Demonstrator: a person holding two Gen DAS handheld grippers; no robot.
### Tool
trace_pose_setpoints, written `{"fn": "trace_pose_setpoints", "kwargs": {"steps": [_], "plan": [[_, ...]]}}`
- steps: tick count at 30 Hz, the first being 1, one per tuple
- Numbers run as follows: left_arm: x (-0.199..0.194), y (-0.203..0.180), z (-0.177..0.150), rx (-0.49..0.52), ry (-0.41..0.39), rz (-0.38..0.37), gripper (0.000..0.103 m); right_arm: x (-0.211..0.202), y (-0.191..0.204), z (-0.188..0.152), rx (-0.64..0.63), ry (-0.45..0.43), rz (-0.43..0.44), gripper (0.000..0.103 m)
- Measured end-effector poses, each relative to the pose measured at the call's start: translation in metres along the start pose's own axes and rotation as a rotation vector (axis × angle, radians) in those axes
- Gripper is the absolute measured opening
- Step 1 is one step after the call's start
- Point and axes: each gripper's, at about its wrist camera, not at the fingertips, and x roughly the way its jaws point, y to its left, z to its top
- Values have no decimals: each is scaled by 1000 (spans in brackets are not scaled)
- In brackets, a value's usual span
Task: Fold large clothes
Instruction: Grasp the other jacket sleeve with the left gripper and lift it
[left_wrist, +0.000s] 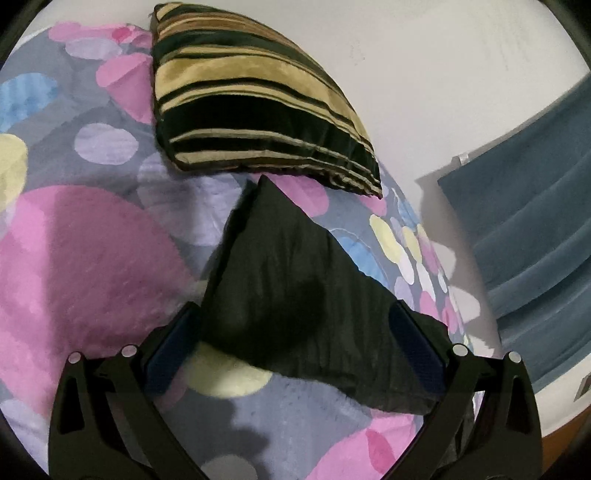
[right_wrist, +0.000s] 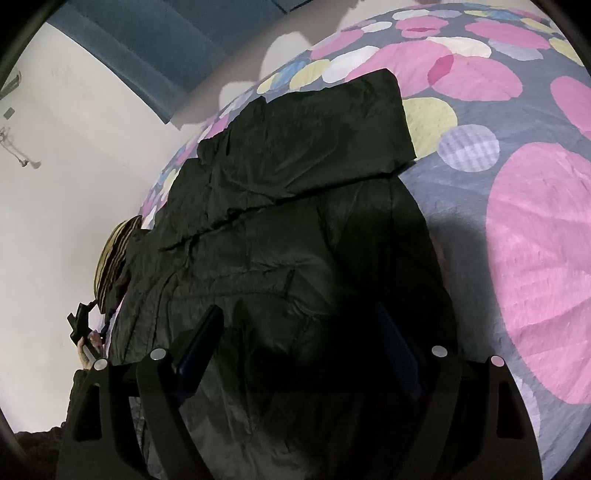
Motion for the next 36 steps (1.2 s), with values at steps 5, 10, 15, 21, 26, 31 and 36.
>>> {"fn": "trace_pose_setpoints", "kwargs": {"steps": [5,10,15,21,26,31,36], "plan": [[4,-3,3,-39,9,-99,101,0,0,-1,2,-11,8,84],[12,0,10,-100,79,-158,100,0,0,-2,-5,-20,3,84],[21,3,10,-138,136,-41,62,0,0,-1,-8,-26,4,84],[22,15,9,-242,121,-5,23,1,0,-2,-5,-35,7,84],[18,6,6,-214,112,13,7,1,0,-2,-2,-40,8,84],[-6,-40,7,-85,55,-7,6,1,-1,-2,0,-44,10,84],[-16,-109,-3,45,37,-79,6,1,-2,-2,6,-50,14,84]]}}
